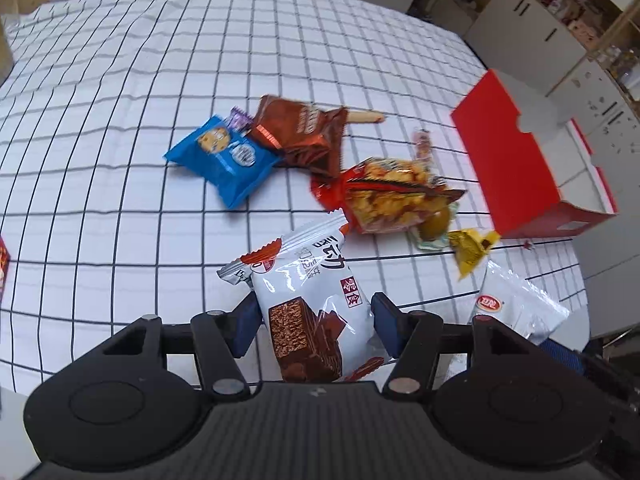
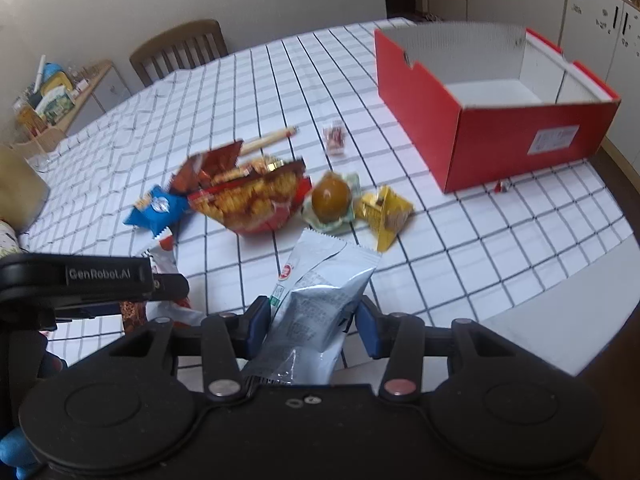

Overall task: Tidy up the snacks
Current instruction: 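Carry both packets into the red box and open both grippers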

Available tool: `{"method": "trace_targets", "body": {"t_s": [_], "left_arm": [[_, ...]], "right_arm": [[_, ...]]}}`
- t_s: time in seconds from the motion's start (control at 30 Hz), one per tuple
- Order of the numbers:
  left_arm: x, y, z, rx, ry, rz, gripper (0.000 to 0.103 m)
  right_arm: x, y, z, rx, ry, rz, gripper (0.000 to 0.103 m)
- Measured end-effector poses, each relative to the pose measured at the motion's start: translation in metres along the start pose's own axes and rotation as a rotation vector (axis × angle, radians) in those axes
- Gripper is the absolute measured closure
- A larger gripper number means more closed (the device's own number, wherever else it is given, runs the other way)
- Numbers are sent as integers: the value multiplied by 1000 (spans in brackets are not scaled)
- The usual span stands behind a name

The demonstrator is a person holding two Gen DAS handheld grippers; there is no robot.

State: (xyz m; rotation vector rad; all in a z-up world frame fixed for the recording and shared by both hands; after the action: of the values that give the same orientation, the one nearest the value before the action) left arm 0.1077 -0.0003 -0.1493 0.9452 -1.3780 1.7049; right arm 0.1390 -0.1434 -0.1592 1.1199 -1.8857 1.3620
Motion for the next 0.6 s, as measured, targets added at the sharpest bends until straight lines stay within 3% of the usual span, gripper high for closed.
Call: {"method": "trace_targets", "body": {"t_s": [0.3, 0.6], "left_arm": [[26, -35, 50, -126, 39, 78, 44], [28, -85, 106, -178, 39, 128, 44]], "right_arm": [[36, -38, 13, 36, -41, 58, 58], [52, -100, 43, 81, -84, 86, 58]]}}
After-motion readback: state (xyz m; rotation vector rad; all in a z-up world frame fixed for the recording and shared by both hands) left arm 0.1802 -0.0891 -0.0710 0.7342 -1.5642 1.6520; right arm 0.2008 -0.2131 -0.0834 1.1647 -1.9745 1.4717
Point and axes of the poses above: each gripper's, at about its wrist camera, not at the fingertips, and x roughly against the way its jaws point, z to its right, y to its underside, the point moved 5 cm from there along -x, roughly the way its jaws point, and after that the axes turned 14 degrees about -x, right-handed, at the moved point
